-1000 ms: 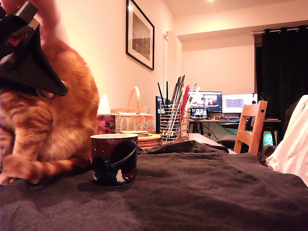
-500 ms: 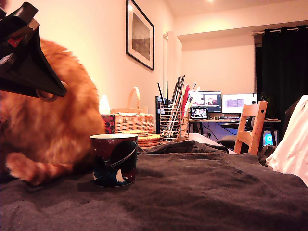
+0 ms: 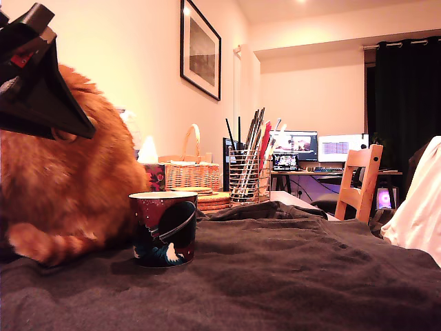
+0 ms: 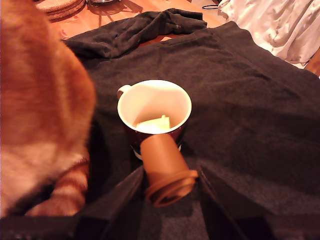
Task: Pick up the coffee capsules on the table and drop them inside the coffee cup
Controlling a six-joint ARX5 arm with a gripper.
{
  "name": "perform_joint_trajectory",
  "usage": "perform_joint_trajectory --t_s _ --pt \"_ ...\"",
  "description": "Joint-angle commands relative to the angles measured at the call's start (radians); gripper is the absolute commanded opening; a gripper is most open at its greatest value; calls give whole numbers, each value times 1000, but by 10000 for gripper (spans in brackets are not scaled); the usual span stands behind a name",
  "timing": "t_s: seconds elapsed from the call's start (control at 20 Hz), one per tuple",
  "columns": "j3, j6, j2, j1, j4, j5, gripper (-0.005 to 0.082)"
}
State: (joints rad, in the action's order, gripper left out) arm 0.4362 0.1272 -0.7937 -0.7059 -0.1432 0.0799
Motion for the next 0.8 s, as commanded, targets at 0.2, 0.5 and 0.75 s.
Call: perform_joint_trajectory --t_s 0.2,0.5,0.75 --pt "-17 3 -3 2 9 -1 266" --pt "-17 41 -14 1 75 -52 266" --pt "-17 52 -112 -1 219 -56 266"
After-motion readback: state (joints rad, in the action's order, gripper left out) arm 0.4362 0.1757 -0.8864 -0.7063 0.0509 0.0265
